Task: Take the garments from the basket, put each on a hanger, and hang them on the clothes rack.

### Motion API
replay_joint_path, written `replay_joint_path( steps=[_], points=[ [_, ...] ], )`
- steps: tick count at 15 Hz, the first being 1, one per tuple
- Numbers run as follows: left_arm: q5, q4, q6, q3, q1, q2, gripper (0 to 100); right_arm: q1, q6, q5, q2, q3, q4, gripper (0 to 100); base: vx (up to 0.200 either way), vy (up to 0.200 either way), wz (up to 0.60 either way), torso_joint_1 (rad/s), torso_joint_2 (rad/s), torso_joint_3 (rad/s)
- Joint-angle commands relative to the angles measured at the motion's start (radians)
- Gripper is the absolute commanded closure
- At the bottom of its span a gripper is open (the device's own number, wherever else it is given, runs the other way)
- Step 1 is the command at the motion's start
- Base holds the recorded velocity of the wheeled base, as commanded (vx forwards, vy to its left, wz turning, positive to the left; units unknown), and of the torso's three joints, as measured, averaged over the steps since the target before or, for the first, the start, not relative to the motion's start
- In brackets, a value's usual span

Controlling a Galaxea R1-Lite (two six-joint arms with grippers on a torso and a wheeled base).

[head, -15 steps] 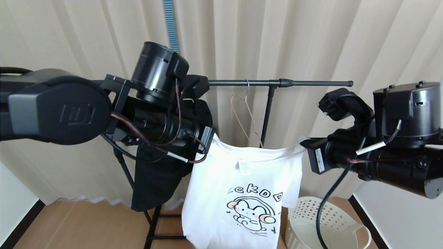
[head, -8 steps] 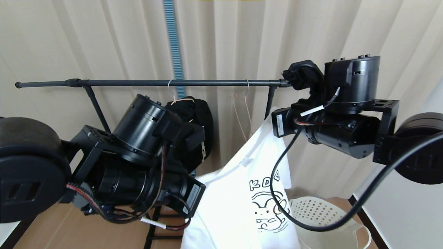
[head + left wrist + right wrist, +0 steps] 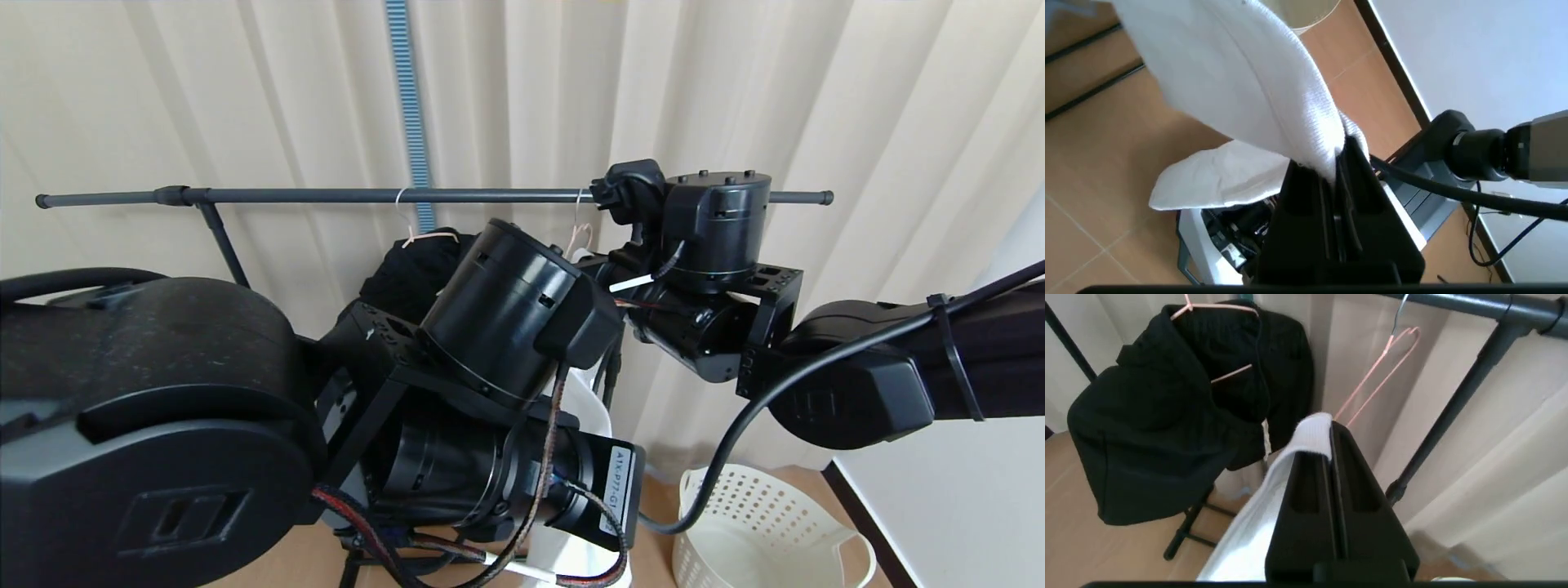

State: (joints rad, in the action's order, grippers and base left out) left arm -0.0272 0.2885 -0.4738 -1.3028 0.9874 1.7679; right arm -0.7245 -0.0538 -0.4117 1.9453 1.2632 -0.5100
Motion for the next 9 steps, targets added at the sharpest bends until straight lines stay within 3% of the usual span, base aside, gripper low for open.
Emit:
replay_joint_path(
  steps=[1, 6, 9],
  points=[
    [0.001, 0.001, 0.001, 0.007, -0.003, 0.018, 100, 0.0, -0.012, 0.001, 0.001, -0.007, -0.002, 100, 0.0, 0.0, 0.0, 0.0, 0.0, 0.0],
    [0.036, 0.001, 0.043, 0.112, -0.107, -0.082, 100, 0.046, -0.035, 0.001, -0.063, -0.036, 0.001, 100, 0.0, 0.0, 0.0, 0.0, 0.0, 0.0],
    [0.112, -0.002, 0.087, 0.142, -0.201, -0.107, 100, 0.08, -0.035, -0.004, -0.161, -0.133, 0.002, 100, 0.0, 0.0, 0.0, 0.0, 0.0, 0.0]
  ],
)
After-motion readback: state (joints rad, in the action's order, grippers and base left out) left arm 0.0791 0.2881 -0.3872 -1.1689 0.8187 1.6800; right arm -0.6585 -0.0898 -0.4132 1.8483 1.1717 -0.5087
